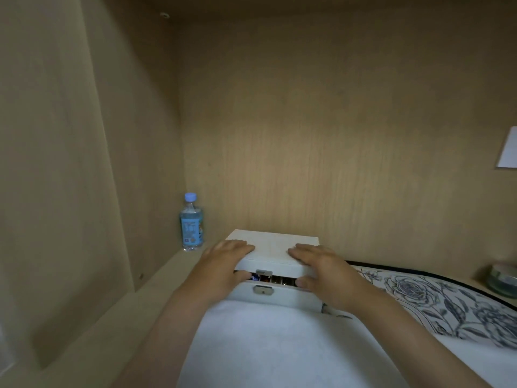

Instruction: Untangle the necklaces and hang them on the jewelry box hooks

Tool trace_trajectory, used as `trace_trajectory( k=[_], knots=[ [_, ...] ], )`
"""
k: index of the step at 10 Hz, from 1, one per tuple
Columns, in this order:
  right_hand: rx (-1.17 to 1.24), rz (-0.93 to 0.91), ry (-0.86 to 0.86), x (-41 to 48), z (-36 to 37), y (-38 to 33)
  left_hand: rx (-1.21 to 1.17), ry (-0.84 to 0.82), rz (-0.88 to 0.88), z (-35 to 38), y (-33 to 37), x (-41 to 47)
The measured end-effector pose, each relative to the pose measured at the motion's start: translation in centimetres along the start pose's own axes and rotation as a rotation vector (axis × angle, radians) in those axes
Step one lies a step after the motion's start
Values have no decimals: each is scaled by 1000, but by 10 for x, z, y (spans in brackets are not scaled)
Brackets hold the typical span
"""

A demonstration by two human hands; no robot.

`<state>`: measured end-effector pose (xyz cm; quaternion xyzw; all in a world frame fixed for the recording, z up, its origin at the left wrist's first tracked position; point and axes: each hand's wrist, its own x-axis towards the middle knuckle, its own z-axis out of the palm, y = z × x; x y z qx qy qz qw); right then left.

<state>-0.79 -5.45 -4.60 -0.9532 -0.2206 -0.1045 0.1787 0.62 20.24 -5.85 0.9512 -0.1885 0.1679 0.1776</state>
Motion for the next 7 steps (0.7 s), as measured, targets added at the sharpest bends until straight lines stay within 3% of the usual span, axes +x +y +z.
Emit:
trace_trajectory(
  k=[4,6,7],
  knots=[
    [-144,31,32,-21,39,-5,95,-56,-23,21,7,-22],
    [-128,29,-39,-23,27,-5,61,-96,-72,15,13,-22],
    [-82,47,13,-26,10,-3,-30,-51,-60,4,22,-25]
  ],
)
